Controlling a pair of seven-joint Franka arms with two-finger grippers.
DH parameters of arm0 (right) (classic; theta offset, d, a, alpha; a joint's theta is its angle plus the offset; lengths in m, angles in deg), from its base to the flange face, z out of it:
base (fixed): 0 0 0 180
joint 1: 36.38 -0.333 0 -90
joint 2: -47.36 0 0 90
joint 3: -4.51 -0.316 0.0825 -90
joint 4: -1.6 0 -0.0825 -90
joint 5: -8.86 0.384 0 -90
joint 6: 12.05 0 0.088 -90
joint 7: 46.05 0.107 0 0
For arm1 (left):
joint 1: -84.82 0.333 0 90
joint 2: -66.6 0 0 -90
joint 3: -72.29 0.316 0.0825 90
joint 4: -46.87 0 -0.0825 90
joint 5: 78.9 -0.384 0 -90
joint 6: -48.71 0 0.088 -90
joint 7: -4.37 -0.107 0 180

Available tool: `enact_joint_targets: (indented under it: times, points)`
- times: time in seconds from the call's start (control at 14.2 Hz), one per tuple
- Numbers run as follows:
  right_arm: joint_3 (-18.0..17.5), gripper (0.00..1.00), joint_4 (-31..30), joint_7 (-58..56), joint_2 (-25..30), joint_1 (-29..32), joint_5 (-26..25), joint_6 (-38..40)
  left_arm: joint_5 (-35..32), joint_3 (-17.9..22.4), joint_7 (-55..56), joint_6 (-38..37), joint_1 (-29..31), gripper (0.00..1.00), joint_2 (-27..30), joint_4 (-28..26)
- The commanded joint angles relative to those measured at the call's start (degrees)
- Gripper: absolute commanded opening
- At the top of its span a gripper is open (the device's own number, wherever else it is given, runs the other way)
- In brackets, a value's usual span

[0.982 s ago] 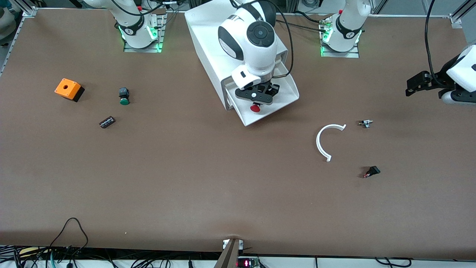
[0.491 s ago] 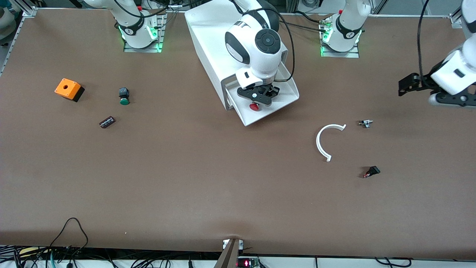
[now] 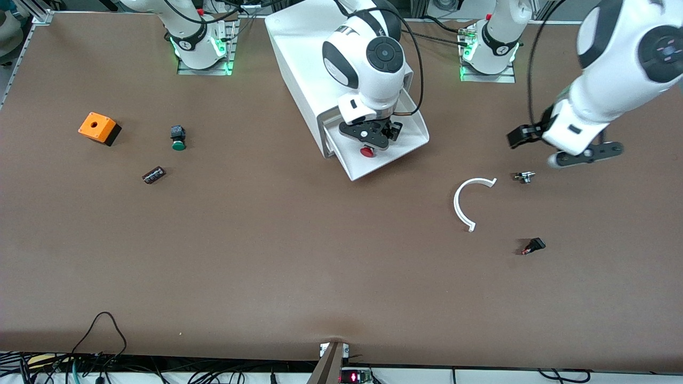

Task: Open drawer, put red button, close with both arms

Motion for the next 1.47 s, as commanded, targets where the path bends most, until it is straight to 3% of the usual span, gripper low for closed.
enact_joint_targets:
  times: [0.0, 0.14, 0.28, 0.49, 0.7, 0.98, 1.33, 1.4]
  points:
    - [3.46, 1.0, 0.0, -9.06, 4.8, 1.78, 0.85, 4.07, 4.57, 0.65, 5.67, 4.32, -2.12, 1.0, -4.39, -0.22]
    - [7.49, 1.0, -0.61, -18.55, 7.61, 2.58, 0.94, 6.26, 7.55, 0.65, 9.36, 9.42, -4.67, 1.0, -8.6, -0.31]
    - [13.99, 1.0, -0.97, -24.72, 9.63, 2.76, 1.55, 8.12, 9.68, 0.65, 12.18, 13.99, -7.48, 1.0, -12.12, -0.75]
    - [18.49, 1.0, -2.9, -39.02, 14.29, 7.22, 2.78, 12.32, 10.03, 0.65, 16.92, 20.06, -11.17, 1.0, -16.52, -0.93]
    - [19.03, 1.0, -2.9, -52.74, 17.37, 14.07, 4.89, 17.95, 11.61, 0.48, 20.8, 25.86, -15.04, 1.0, -20.74, -0.84]
    - [19.82, 1.0, -2.99, -68.05, 19.04, 21.46, 4.98, 21.03, 11.61, -4.08, 26.24, 29.39, -16.11, 1.0, -23.47, -0.66]
    - [14.64, 1.0, -7.55, -82.64, 25.1, 33.85, 3.5, 22.89, 11.61, -9.45, 31.78, 29.39, -16.55, 1.0, -23.3, -0.31]
    - [11.76, 1.0, -8.26, -84.32, 26.42, 36.31, 1.14, 22.89, 11.61, -10.41, 32.31, 29.39, -16.55, 1.0, -23.3, -0.31]
